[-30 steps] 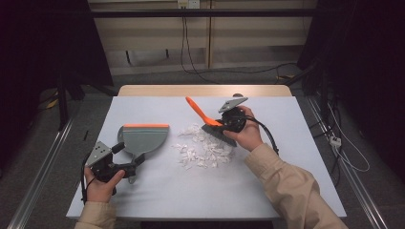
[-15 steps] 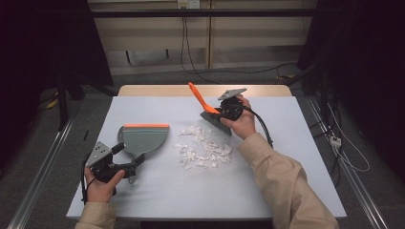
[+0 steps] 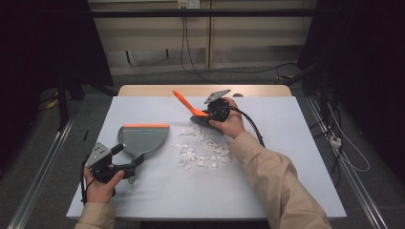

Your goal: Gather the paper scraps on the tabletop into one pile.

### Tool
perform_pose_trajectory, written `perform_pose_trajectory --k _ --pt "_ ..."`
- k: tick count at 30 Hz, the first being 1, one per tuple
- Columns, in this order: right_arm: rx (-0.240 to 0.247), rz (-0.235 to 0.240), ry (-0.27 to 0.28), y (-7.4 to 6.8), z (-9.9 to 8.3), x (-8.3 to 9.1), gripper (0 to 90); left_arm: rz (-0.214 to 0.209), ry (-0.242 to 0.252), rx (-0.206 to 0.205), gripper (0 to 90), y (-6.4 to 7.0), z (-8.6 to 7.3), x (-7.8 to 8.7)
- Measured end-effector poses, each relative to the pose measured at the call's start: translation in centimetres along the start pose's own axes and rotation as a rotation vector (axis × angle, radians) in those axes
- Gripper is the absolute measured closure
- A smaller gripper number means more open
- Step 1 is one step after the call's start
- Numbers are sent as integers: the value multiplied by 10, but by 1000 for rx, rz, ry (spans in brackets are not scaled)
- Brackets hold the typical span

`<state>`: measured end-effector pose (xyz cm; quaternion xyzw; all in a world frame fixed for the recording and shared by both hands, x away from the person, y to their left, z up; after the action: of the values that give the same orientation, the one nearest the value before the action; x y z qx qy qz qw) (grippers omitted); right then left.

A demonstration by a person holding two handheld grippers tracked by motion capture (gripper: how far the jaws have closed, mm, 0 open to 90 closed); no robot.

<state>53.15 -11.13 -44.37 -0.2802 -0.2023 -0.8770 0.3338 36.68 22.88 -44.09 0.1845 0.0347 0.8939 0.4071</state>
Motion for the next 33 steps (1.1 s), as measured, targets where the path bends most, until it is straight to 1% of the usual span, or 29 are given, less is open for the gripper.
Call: perform_pose_trajectory --k 1,3,7,11,13,14,16,18,21,23,24,25,28,29,30,31,33 --pt "17 10 -2 -2 0 2 708 -1 -2 0 51 0 0 0" --pt "33 44 -10 -6 -1 6 708 -3 -4 0 51 0 -1 0" --pt "69 74 -6 -13 -7 17 707 -6 -4 -4 52 1 0 0" --pt "62 116 -6 -19 -14 32 710 -7 0 -2 52 2 0 1" --pt "50 149 1 -20 -16 41 710 -5 -1 -5 52 2 1 1" --pt "49 141 22 -18 -16 46 710 -5 -2 -6 53 3 1 1" --pt "-5 117 65 -10 -13 54 710 -2 -3 -6 53 3 1 0" --pt "-39 97 86 -1 -10 56 710 -4 -2 -5 53 3 1 -1" --pt "-62 63 90 8 -8 53 710 -9 -5 -4 53 4 1 -4" --pt "-71 54 80 11 -8 47 711 -11 -10 -6 53 4 0 -4" --pt "-64 48 74 12 -8 43 710 -12 -12 -6 53 4 0 -5" --pt "-70 40 67 12 -8 40 710 -12 -12 -6 53 4 0 -4" --pt "-54 20 54 12 -6 29 711 -15 -13 -5 53 3 0 -5" --pt "-45 6 52 12 -4 26 710 -17 -13 -4 53 3 0 -5" --pt "-49 -1 47 11 -3 22 711 -18 -14 -5 53 3 -1 -5" --pt "-43 -13 43 11 -1 18 711 -19 -15 -5 53 3 -1 -6" --pt "-17 -46 30 10 2 9 711 -20 -17 -3 53 3 -1 -6"
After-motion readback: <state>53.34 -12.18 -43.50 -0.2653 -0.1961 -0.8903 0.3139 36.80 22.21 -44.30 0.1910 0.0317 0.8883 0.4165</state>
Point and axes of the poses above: each handheld gripper's, and its own axes: x roughly backward along the jaws, z roughly out of its top, y roughly to its right, the point moved 3 cm from there along -x, roughly forward along the jaws, and after that the axes turned 12 degrees about -z, right-handed, at the moved point
